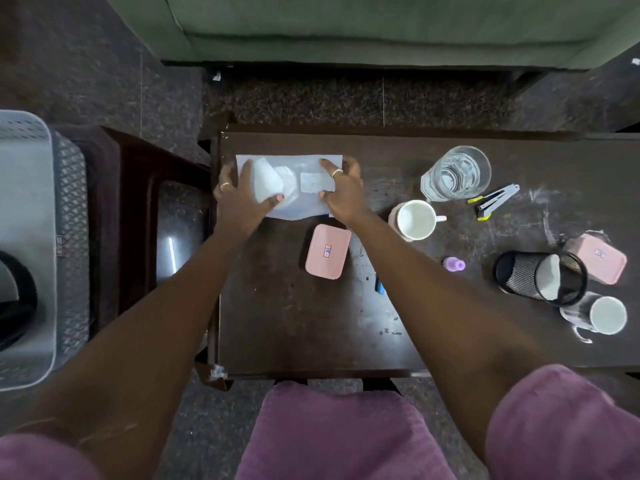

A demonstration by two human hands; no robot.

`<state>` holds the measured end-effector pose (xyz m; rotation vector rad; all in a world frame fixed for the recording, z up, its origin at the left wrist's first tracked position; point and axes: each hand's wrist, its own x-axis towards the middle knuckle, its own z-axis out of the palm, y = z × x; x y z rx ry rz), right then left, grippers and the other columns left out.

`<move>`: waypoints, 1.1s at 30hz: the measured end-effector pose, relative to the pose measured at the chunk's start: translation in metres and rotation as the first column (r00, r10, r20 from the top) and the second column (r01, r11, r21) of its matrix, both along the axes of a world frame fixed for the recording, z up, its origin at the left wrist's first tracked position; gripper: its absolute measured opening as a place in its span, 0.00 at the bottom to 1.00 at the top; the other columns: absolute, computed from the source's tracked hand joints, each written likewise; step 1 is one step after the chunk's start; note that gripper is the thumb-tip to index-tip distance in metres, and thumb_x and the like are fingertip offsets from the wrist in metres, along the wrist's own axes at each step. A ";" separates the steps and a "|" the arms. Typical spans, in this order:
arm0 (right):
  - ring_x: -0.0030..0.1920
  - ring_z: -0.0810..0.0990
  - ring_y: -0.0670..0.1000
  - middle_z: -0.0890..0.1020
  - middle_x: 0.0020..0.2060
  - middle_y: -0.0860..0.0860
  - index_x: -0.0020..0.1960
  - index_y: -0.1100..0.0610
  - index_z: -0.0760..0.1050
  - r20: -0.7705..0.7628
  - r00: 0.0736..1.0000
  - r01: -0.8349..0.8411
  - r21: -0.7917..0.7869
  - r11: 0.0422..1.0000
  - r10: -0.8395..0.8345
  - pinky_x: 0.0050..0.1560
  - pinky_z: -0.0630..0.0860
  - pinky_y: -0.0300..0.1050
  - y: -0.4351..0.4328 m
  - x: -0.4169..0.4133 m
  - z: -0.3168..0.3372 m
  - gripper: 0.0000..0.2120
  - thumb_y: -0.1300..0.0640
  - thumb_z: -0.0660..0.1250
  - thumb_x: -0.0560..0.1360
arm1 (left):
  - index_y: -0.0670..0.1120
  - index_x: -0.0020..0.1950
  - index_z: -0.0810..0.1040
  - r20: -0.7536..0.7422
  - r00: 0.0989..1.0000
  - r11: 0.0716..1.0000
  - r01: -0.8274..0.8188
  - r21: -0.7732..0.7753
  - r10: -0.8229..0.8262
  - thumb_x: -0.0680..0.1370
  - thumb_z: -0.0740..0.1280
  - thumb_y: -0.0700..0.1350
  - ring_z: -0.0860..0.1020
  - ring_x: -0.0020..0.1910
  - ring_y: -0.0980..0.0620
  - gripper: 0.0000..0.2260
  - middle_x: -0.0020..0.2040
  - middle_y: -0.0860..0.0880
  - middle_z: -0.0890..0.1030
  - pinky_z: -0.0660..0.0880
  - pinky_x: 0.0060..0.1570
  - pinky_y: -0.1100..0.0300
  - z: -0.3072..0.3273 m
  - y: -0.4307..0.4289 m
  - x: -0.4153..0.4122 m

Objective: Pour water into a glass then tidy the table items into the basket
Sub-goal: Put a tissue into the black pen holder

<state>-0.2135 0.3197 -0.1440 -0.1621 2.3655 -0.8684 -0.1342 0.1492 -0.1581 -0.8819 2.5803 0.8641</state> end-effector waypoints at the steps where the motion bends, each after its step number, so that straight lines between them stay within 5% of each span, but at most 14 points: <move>1: 0.71 0.59 0.59 0.54 0.74 0.56 0.72 0.53 0.64 -0.023 1.000 -0.005 0.053 0.999 0.007 0.74 0.58 0.50 -0.001 0.001 -0.007 0.26 0.64 0.63 0.76 | 0.50 0.75 0.57 0.064 0.997 0.997 0.055 -0.051 -0.052 0.73 0.68 0.58 0.54 0.73 0.37 0.35 0.77 0.40 0.50 0.54 0.72 0.47 -0.006 0.002 0.003; 6: 0.73 0.56 0.59 0.55 0.75 0.57 0.72 0.53 0.64 -0.082 0.996 -0.014 0.117 0.993 0.023 0.71 0.60 0.50 0.004 0.011 -0.018 0.24 0.65 0.60 0.78 | 0.51 0.76 0.54 0.129 0.991 0.988 0.053 -0.147 -0.034 0.75 0.65 0.59 0.52 0.74 0.36 0.34 0.78 0.43 0.48 0.50 0.73 0.43 -0.015 0.019 0.013; 12: 0.71 0.62 0.49 0.63 0.72 0.55 0.69 0.60 0.67 -0.281 0.945 0.130 -0.140 0.982 -0.165 0.64 0.58 0.25 0.037 0.020 0.004 0.18 0.61 0.57 0.80 | 0.45 0.74 0.63 -0.263 0.953 0.980 0.109 -0.163 -0.150 0.78 0.64 0.49 0.58 0.73 0.39 0.26 0.76 0.40 0.57 0.55 0.72 0.47 0.020 0.078 -0.015; 16: 0.66 0.70 0.61 0.72 0.65 0.63 0.57 0.66 0.77 -0.480 0.847 0.149 -0.198 0.969 -0.229 0.66 0.68 0.49 0.093 0.030 0.035 0.13 0.66 0.61 0.75 | 0.42 0.68 0.71 -0.509 0.835 0.976 0.208 -0.063 -0.211 0.76 0.63 0.40 0.64 0.69 0.39 0.20 0.71 0.38 0.65 0.60 0.69 0.51 0.048 0.160 -0.036; 20: 0.64 0.70 0.57 0.72 0.65 0.59 0.63 0.63 0.73 -0.398 0.814 0.368 -0.209 0.906 -0.422 0.66 0.67 0.44 0.162 0.033 0.055 0.17 0.64 0.61 0.75 | 0.40 0.62 0.76 -0.608 0.736 0.926 0.378 0.002 -0.299 0.73 0.62 0.33 0.70 0.63 0.40 0.18 0.63 0.38 0.73 0.62 0.65 0.59 0.070 0.238 -0.046; 22: 0.67 0.65 0.58 0.68 0.67 0.60 0.65 0.63 0.71 -0.385 0.786 0.484 -0.105 0.869 -0.484 0.69 0.63 0.49 0.211 0.033 0.062 0.18 0.61 0.61 0.76 | 0.40 0.59 0.78 -0.608 0.703 0.873 0.486 0.032 -0.369 0.72 0.61 0.31 0.73 0.60 0.40 0.18 0.60 0.39 0.76 0.63 0.63 0.60 0.079 0.284 -0.052; 25: 0.69 0.60 0.64 0.61 0.72 0.62 0.65 0.56 0.71 -0.440 0.811 0.525 0.257 0.811 -0.385 0.70 0.55 0.55 0.274 0.037 0.061 0.23 0.57 0.67 0.70 | 0.39 0.60 0.77 -0.526 0.661 0.772 0.636 0.015 -0.535 0.70 0.61 0.29 0.74 0.58 0.38 0.20 0.60 0.38 0.77 0.67 0.64 0.54 0.078 0.337 -0.064; 28: 0.71 0.57 0.64 0.57 0.73 0.58 0.70 0.45 0.62 -0.277 0.897 0.439 0.455 0.775 -0.346 0.67 0.56 0.65 0.311 0.040 0.056 0.37 0.44 0.72 0.64 | 0.40 0.68 0.70 -0.347 0.682 0.725 0.689 0.008 -0.644 0.71 0.61 0.31 0.70 0.64 0.38 0.24 0.67 0.39 0.72 0.65 0.67 0.51 0.062 0.374 -0.084; 31: 0.71 0.53 0.64 0.53 0.73 0.55 0.70 0.40 0.56 -0.058 0.961 0.265 0.480 0.836 -0.271 0.63 0.60 0.72 0.325 0.044 0.048 0.45 0.43 0.77 0.59 | 0.41 0.73 0.61 -0.160 0.738 0.752 0.659 -0.039 -0.655 0.75 0.61 0.34 0.66 0.68 0.40 0.26 0.70 0.40 0.67 0.64 0.69 0.50 0.039 0.392 -0.105; 33: 0.69 0.56 0.64 0.54 0.71 0.54 0.68 0.41 0.58 -0.044 0.968 0.241 0.456 0.857 -0.249 0.59 0.67 0.68 0.332 0.044 0.043 0.43 0.48 0.78 0.60 | 0.40 0.73 0.59 -0.068 0.784 0.786 0.612 -0.084 -0.618 0.77 0.61 0.36 0.64 0.69 0.41 0.25 0.70 0.39 0.66 0.63 0.70 0.51 0.025 0.400 -0.117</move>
